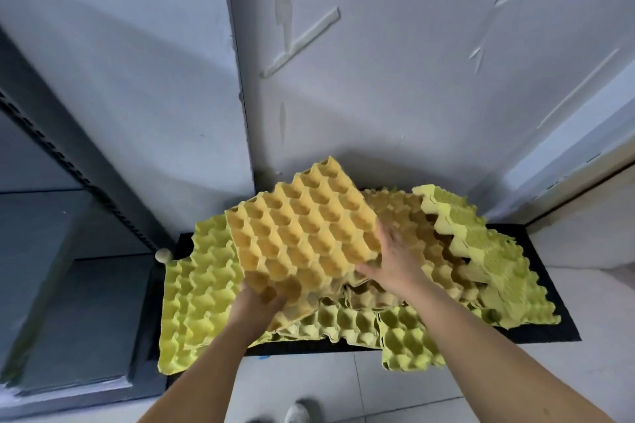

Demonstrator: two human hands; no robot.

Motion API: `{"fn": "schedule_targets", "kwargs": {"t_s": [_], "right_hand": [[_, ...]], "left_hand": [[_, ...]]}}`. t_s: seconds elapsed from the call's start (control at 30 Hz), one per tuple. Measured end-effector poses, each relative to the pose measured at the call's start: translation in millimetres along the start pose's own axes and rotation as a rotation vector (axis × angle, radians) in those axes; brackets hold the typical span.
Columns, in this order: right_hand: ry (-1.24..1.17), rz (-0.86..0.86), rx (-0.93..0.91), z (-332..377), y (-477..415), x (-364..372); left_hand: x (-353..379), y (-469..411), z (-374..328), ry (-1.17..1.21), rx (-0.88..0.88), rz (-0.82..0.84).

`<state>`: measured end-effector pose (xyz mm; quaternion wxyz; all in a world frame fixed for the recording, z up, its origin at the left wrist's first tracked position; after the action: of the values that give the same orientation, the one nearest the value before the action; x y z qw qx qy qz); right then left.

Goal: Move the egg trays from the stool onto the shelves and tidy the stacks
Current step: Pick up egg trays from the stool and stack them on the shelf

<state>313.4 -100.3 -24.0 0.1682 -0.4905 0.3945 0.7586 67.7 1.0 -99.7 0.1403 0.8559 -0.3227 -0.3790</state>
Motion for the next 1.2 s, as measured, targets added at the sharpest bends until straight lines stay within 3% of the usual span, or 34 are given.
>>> {"fn": "schedule_targets", "kwargs": {"t_s": [0.27, 0.57, 0.93, 1.2], "right_hand": [[-0.132, -0.045, -0.013, 11, 16, -18], [-0.304, -0.189, -0.057, 40, 93, -66], [-0.463, -0.339, -0.378, 76, 193, -134], [-0.617, -0.464, -0.677, 111, 266, -169]], "left_hand": [[-31, 21, -11, 0.044, 0.046, -0.129], [-122, 88, -51, 0.076, 0.203, -0.326], [-204, 228, -93, 0.038, 0.454, -0.652], [-246, 344, -95, 0.067, 0.515, -0.907]]}}
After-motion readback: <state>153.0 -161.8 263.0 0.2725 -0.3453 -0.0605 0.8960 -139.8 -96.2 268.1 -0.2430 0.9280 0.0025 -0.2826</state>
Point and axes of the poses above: each hand's wrist, its own y-axis away from the middle knuckle, its own x-axis out of the palm, z = x × y, the point moved 1 cm from there along -y, towards the middle knuckle, and after that the axes turned 10 degrees about x, right-handed, at the moved point
